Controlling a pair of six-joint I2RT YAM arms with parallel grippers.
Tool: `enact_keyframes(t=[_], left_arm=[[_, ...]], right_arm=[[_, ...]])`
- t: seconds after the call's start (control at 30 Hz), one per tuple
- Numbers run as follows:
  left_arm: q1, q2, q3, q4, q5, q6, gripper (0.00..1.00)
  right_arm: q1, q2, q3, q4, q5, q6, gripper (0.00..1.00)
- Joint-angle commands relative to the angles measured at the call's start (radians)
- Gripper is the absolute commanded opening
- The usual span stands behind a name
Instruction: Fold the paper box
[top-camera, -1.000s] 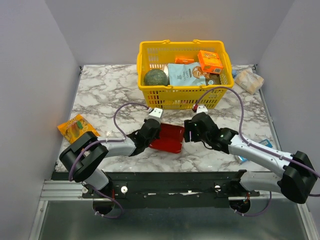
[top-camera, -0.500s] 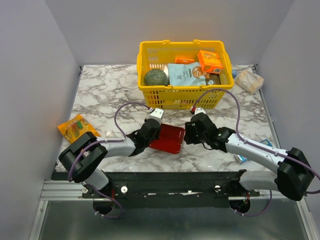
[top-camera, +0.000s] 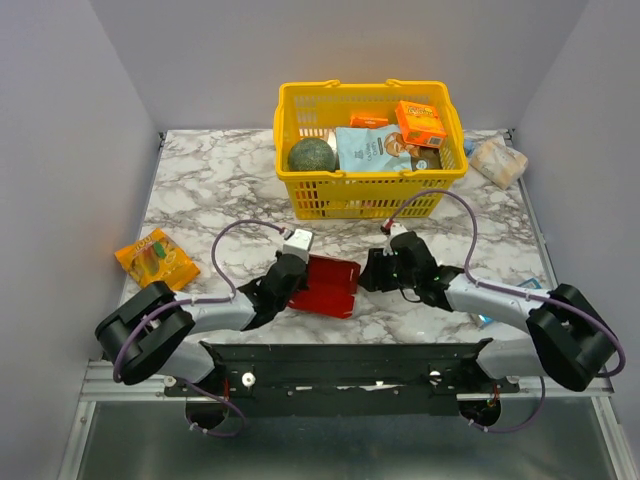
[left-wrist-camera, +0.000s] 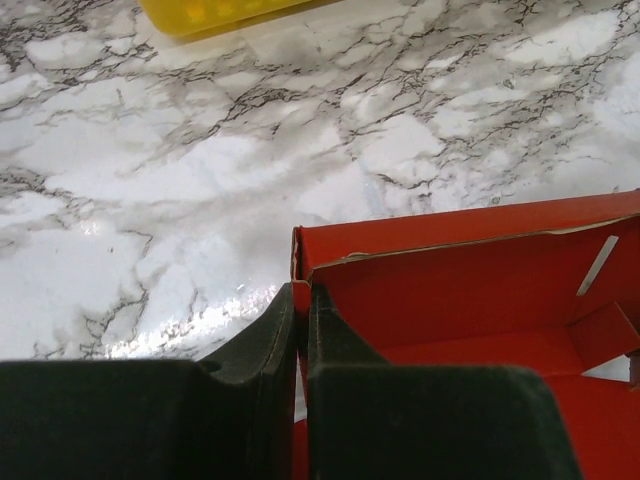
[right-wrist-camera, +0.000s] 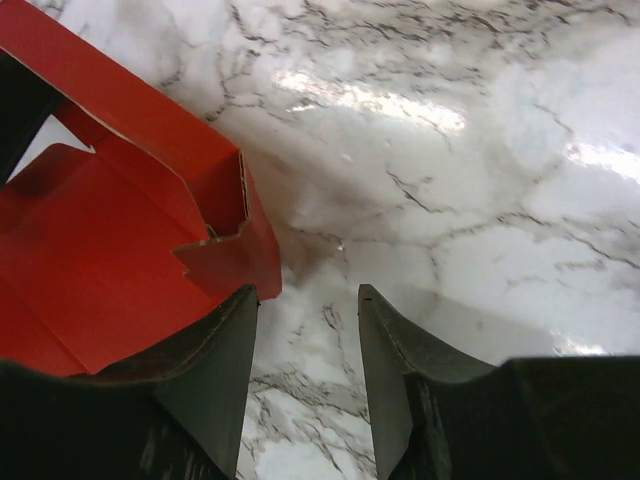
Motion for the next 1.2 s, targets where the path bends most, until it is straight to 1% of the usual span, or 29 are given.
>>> enact_keyframes(t=[0.0,0.1,0.3,0.47,0.57,0.7,0.97,1.17], left_arm=[[-0.043,-0.054,-0.055,0.096,-0.132,-0.023,0.00],[-0.054,-0.076,-0.083,0.119,-0.175,-0.027,0.00],[-0.054,-0.111,-0.109,0.128,-0.203,-0.027,0.00],[-0.053,-0.117,-0.116,0.135,-0.212,-0.027,0.00],[-0.053,-0.119,-0.124,0.145,-0.208,-0.030,0.00],[-0.053,-0.112,-0.124,0.153,-0.194,-0.029,0.00],[-0.054,-0.112,-0.133,0.168,-0.189,-0.030,0.00],[-0.054,-0.119,-0.139,0.171,-0.195,-0.032,0.00]], right_arm=[[-0.005,0.050,-0.045,0.280,-0.083,-0.026,0.54],[-0.005,0.099,-0.045,0.352,-0.097,-0.035,0.53],[-0.005,0.145,-0.039,0.418,-0.137,-0.039,0.50],[-0.005,0.145,-0.033,0.438,-0.141,-0.045,0.47],[-0.007,0.178,-0.016,0.450,-0.144,-0.057,0.45],[-0.005,0.214,0.006,0.493,-0.186,-0.072,0.42],[-0.005,0.253,0.041,0.513,-0.203,-0.098,0.42],[-0.005,0.291,0.069,0.506,-0.184,-0.104,0.42]])
